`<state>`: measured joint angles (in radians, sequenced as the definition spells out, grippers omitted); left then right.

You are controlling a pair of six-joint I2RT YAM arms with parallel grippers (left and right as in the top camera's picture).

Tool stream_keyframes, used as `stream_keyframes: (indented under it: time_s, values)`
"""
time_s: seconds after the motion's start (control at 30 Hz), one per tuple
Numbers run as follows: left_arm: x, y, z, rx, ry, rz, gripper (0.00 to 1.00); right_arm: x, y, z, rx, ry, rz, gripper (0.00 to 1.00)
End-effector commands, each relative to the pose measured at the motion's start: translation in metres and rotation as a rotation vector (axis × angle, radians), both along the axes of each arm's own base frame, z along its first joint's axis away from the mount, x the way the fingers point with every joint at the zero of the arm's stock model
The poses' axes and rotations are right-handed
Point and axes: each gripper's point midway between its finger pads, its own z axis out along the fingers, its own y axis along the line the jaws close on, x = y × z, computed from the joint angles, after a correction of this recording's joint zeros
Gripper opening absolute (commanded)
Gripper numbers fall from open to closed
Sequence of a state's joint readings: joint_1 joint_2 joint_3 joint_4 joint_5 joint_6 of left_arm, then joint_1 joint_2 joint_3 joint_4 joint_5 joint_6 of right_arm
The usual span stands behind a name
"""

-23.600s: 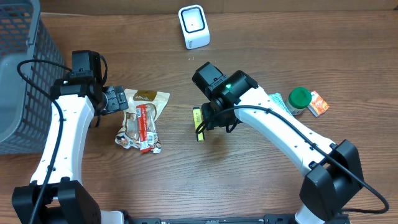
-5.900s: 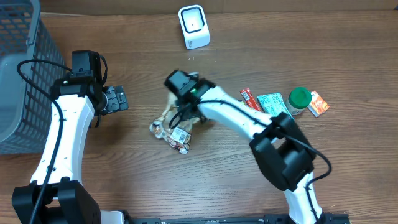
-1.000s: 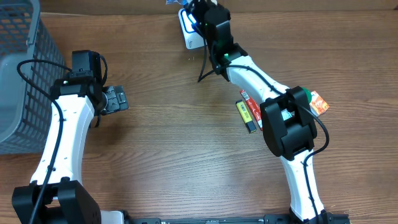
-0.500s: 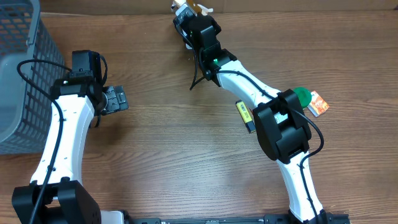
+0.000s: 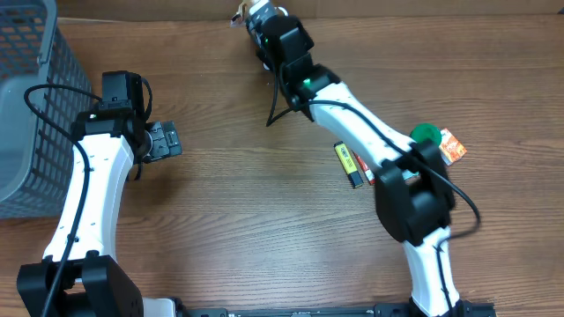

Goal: Scan the item barcode
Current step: 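Hold the Pantree bag at the white scanner, then lower the bag beside the other items and release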

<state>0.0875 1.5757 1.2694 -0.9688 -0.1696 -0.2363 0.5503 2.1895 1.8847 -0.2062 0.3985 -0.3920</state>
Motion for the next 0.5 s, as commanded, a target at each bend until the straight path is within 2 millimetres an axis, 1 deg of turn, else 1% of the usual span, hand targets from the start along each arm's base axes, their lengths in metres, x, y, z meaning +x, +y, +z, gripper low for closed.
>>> stream_keyframes:
  time_s: [0.0,0.07,0.17,0.23,0.37,0.4,0.47]
  values:
    - [0.001,0.003,0.000,0.008,-0.001,0.010,1.00,-0.023,-0.020,0.081,0.154,-0.046,-0.058,0.04]
    - [0.001,0.003,0.000,0.008,-0.001,0.010,1.00,-0.039,-0.030,0.081,0.147,0.024,-0.066,0.04]
    - [0.001,0.003,0.000,0.008,-0.001,0.010,1.00,-0.067,-0.040,0.067,0.101,0.171,-0.028,0.03]
    - [0.001,0.003,0.000,0.008,-0.001,0.010,1.00,-0.089,-0.046,0.046,0.064,0.303,0.002,0.04]
    - [0.001,0.003,0.000,0.008,-0.001,0.010,1.00,-0.143,-0.064,-0.005,-0.025,0.616,0.033,0.04]
    - [0.001,0.003,0.000,0.009,-0.001,0.010,1.00,-0.157,-0.070,-0.016,-0.045,0.690,0.034,0.04]
    - [0.001,0.003,0.000,0.008,-0.001,0.010,1.00,-0.180,-0.082,-0.033,-0.071,0.812,0.027,0.08]
